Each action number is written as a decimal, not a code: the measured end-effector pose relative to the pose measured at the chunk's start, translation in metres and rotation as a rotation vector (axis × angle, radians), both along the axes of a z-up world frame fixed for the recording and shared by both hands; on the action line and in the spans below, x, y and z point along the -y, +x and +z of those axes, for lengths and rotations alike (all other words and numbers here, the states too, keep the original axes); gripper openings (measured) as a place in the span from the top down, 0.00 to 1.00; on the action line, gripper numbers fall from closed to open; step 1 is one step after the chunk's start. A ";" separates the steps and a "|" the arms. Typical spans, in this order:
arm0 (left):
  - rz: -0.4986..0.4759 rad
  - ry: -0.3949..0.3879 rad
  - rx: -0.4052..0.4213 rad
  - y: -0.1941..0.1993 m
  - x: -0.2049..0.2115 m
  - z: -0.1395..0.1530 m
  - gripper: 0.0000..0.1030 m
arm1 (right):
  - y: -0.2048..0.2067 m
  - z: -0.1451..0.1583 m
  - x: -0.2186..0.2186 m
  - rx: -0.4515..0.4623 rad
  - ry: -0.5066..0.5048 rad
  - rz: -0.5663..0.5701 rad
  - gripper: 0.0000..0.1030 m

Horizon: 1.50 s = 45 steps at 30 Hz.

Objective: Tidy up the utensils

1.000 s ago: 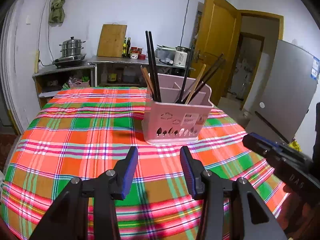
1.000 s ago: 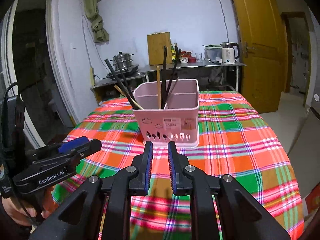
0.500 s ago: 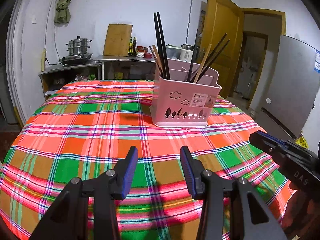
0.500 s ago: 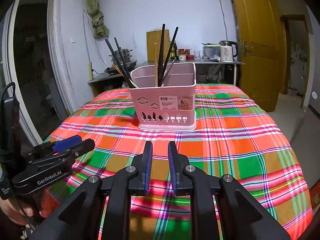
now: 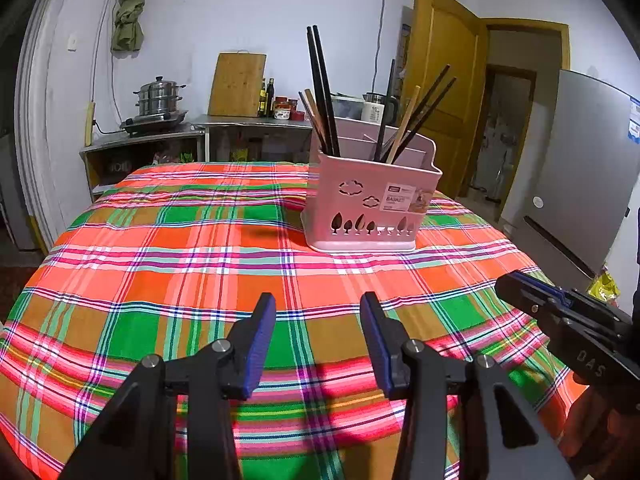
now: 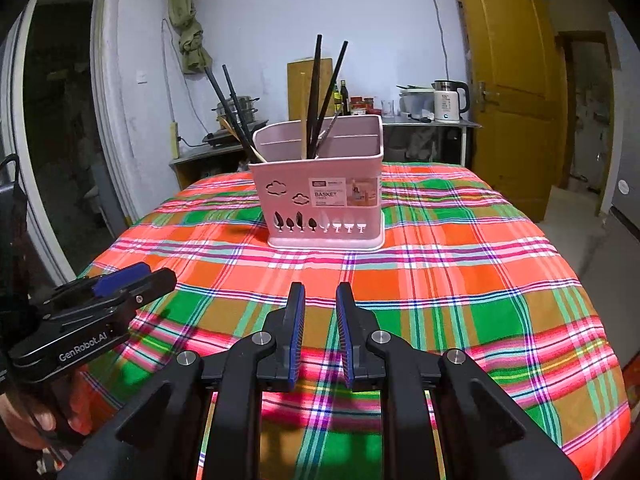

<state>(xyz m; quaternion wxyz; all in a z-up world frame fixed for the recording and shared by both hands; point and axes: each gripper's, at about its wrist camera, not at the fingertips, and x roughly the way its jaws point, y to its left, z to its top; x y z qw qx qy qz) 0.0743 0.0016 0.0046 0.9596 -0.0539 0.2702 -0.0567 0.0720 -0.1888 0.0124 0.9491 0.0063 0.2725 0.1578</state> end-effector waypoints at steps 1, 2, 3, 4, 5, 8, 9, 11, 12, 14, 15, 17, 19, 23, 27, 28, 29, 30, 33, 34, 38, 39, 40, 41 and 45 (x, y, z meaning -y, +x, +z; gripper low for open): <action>-0.002 0.002 0.001 -0.001 0.001 0.000 0.56 | 0.000 -0.001 0.000 -0.002 0.000 -0.001 0.84; -0.003 0.003 0.001 -0.001 0.001 -0.001 0.56 | 0.000 -0.001 0.001 -0.003 -0.001 -0.003 0.84; -0.004 0.004 0.001 -0.001 0.001 -0.001 0.55 | -0.001 -0.003 0.001 -0.005 -0.002 -0.005 0.84; -0.004 0.004 0.001 -0.001 0.002 -0.001 0.55 | -0.001 -0.003 0.001 -0.005 -0.001 -0.006 0.84; -0.004 0.004 0.000 -0.002 0.002 -0.001 0.55 | -0.002 -0.003 0.001 -0.006 -0.001 -0.006 0.84; -0.003 0.002 -0.004 -0.002 0.002 -0.001 0.54 | -0.002 -0.003 0.002 -0.007 0.004 -0.011 0.84; -0.002 0.002 -0.005 -0.002 0.002 -0.001 0.53 | -0.002 -0.003 0.003 -0.007 0.005 -0.011 0.84; 0.001 0.000 -0.006 -0.002 0.002 -0.001 0.53 | -0.001 -0.003 0.003 -0.008 0.006 -0.013 0.84; 0.004 0.000 -0.007 -0.002 0.002 -0.001 0.52 | -0.002 -0.003 0.003 -0.008 0.006 -0.013 0.84; 0.006 0.000 -0.006 -0.002 0.002 -0.001 0.51 | -0.001 -0.003 0.003 -0.008 0.005 -0.013 0.84; 0.007 0.000 -0.006 -0.002 0.002 -0.001 0.51 | -0.001 -0.003 0.003 -0.008 0.005 -0.013 0.84; 0.009 0.001 -0.007 -0.002 0.002 -0.001 0.50 | -0.001 -0.003 0.002 -0.008 0.004 -0.012 0.84; 0.011 -0.003 -0.010 -0.002 0.001 -0.002 0.49 | -0.001 -0.003 0.003 -0.008 0.004 -0.012 0.84; 0.020 -0.007 -0.013 -0.003 0.000 -0.002 0.49 | -0.001 -0.003 0.002 -0.008 0.003 -0.012 0.84; 0.027 -0.012 -0.015 -0.004 -0.001 -0.002 0.49 | -0.001 -0.003 0.003 -0.007 0.004 -0.013 0.84; 0.028 -0.012 -0.016 -0.003 -0.001 -0.002 0.49 | -0.001 -0.003 0.003 -0.007 0.003 -0.013 0.84; 0.027 -0.014 -0.016 -0.004 -0.001 -0.002 0.49 | -0.001 -0.003 0.003 -0.007 0.003 -0.013 0.84; 0.027 -0.016 -0.016 -0.004 -0.001 -0.002 0.49 | -0.001 -0.003 0.003 -0.006 0.003 -0.013 0.84; 0.025 -0.019 -0.019 -0.004 -0.001 -0.003 0.49 | -0.001 -0.003 0.003 -0.008 0.002 -0.014 0.84; 0.024 -0.019 -0.019 -0.004 0.000 -0.003 0.49 | -0.001 -0.003 0.003 -0.007 0.003 -0.014 0.84; 0.023 -0.021 -0.017 -0.004 0.000 -0.003 0.49 | -0.001 -0.003 0.003 -0.007 0.003 -0.013 0.84; 0.022 -0.022 -0.018 -0.004 0.000 -0.003 0.49 | -0.001 -0.003 0.003 -0.007 0.004 -0.014 0.84; 0.022 -0.023 -0.019 -0.004 0.000 -0.003 0.49 | -0.001 -0.003 0.003 -0.007 0.003 -0.013 0.84; 0.022 -0.024 -0.020 -0.004 0.000 -0.003 0.49 | -0.001 -0.003 0.003 -0.007 0.003 -0.013 0.84; 0.021 -0.028 -0.021 -0.004 0.000 -0.003 0.49 | -0.001 -0.003 0.003 -0.007 0.004 -0.013 0.84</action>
